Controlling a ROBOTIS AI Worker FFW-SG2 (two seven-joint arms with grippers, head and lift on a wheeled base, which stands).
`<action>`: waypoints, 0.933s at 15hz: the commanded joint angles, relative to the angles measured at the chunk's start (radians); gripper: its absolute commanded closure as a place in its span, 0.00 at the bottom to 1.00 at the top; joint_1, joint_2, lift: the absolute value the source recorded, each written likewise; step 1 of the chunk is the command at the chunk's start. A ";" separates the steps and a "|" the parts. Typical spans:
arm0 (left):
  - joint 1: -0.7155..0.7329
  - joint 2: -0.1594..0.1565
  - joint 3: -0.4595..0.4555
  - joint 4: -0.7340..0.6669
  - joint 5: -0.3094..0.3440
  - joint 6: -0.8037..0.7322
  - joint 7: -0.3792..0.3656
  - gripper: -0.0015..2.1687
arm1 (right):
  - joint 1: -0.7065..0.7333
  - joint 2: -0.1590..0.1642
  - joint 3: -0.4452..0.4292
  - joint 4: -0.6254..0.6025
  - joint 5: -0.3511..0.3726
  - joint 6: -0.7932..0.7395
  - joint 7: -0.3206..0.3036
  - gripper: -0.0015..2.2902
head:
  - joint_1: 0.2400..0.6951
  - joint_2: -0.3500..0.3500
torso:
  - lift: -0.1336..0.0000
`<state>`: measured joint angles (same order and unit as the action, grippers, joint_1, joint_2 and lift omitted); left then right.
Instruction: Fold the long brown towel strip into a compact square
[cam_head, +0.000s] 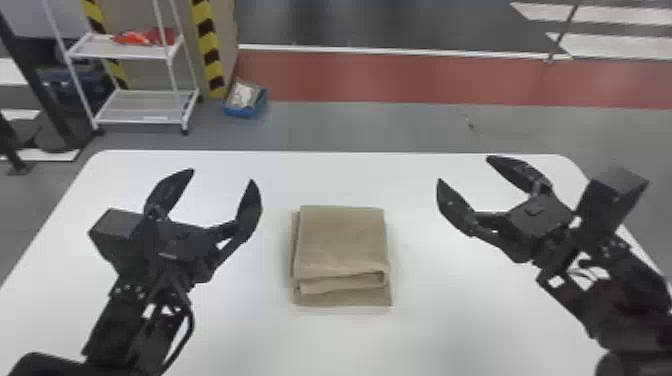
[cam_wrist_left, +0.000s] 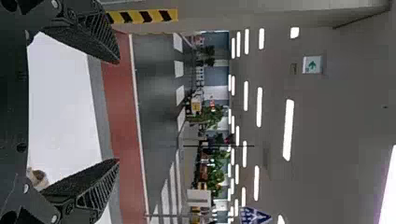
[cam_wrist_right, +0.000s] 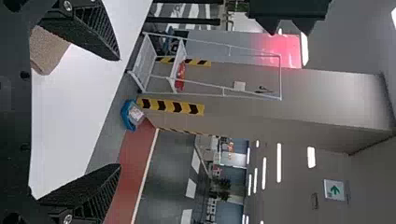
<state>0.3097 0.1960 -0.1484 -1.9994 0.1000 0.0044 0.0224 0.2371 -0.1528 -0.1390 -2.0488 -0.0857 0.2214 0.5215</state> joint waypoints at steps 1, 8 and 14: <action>0.020 -0.003 0.001 0.051 -0.006 -0.146 -0.001 0.03 | 0.064 0.062 0.007 -0.008 -0.005 -0.112 -0.031 0.03 | 1.00 0.43 | 0.07; 0.011 0.008 0.021 0.059 0.018 -0.045 0.073 0.04 | 0.191 0.098 0.025 -0.080 0.004 -0.099 -0.209 0.03 | 1.00 0.46 | 0.07; 0.022 0.028 0.089 -0.048 0.075 0.121 0.099 0.04 | 0.228 0.091 0.027 -0.134 0.004 -0.081 -0.275 0.03 | 1.00 0.47 | 0.07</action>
<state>0.3288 0.2175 -0.0804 -2.0307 0.1597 0.0971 0.1164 0.4533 -0.0591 -0.1030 -2.1679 -0.0803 0.1411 0.2464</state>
